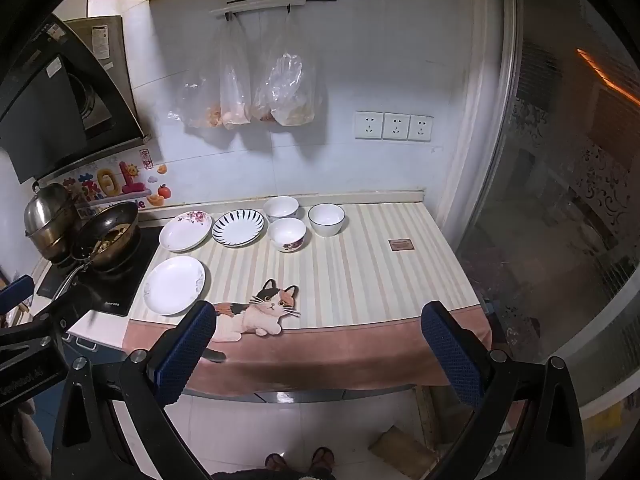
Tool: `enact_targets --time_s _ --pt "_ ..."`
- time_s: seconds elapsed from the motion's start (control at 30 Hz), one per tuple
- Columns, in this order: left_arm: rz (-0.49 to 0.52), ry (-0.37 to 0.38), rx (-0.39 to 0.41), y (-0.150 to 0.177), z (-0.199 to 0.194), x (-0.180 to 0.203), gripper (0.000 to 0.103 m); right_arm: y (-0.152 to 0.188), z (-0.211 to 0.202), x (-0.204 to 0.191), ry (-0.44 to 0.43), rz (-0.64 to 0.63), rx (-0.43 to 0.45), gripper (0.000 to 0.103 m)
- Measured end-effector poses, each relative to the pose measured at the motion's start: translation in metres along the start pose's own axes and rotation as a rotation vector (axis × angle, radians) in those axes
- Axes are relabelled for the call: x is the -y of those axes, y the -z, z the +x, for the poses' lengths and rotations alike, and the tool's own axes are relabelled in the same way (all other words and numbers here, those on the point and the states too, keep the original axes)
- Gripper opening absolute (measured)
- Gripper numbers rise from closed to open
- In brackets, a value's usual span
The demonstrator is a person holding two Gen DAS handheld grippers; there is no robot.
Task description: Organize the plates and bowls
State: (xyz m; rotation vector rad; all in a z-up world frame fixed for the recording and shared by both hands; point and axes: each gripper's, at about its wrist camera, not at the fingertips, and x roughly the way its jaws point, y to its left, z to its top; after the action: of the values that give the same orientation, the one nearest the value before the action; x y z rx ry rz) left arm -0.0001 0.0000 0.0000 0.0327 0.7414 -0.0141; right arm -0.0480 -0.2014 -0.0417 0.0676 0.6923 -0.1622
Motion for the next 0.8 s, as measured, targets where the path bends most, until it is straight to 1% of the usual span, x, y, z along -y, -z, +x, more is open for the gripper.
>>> enact_targets --time_s 0.13,0.17,0.37,0.8 --pt "-0.003 0.003 0.002 0.0 0.0 0.0 0.103 -0.001 -0.002 0.004 -0.004 0.001 0.011 0.103" --pt "-0.003 0.004 0.002 0.0 0.0 0.0 0.103 0.002 -0.003 -0.002 -0.002 -0.007 0.014 0.103" --pt "-0.001 0.004 0.0 0.001 0.002 0.002 0.103 0.002 -0.009 -0.006 0.016 -0.028 0.017 0.103" --pt "-0.017 -0.007 0.003 0.001 -0.003 -0.004 0.103 -0.001 -0.016 -0.005 -0.004 -0.028 0.014 0.103"
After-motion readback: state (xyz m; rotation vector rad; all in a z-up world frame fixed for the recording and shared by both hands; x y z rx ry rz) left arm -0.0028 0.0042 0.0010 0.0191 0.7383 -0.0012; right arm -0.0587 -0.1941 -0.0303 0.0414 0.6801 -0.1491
